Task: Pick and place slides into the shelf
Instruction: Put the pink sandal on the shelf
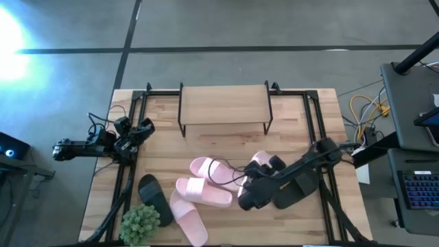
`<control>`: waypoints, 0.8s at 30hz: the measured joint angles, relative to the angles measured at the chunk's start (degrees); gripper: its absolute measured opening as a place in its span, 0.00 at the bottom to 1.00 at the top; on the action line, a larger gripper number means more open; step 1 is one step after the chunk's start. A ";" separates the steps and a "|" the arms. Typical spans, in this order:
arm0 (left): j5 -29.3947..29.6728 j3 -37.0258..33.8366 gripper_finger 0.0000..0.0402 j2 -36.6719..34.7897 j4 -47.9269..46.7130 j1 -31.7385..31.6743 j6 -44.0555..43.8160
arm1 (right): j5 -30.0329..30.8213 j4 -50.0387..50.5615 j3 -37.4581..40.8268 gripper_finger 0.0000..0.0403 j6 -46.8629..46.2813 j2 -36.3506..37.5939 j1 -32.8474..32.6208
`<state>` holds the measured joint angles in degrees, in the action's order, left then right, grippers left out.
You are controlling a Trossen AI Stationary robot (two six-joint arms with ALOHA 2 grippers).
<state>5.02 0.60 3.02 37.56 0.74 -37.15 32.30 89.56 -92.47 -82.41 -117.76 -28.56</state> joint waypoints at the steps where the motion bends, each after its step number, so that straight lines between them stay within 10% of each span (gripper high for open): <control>1: 0.00 0.00 0.00 -0.01 -0.02 0.02 0.00 | 2.45 -0.08 -0.01 0.02 -0.97 1.87 -0.27; 10: -0.02 0.00 0.00 -0.06 0.02 0.02 0.08 | 22.48 -8.12 -0.90 0.03 11.08 19.28 1.95; 24: 3.06 0.00 0.00 -0.02 -0.18 0.01 6.52 | 8.80 -23.63 -0.89 0.03 65.44 24.90 31.62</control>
<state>8.08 0.60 3.01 37.38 0.74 -30.62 41.10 65.93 -93.35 -16.97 -92.85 3.06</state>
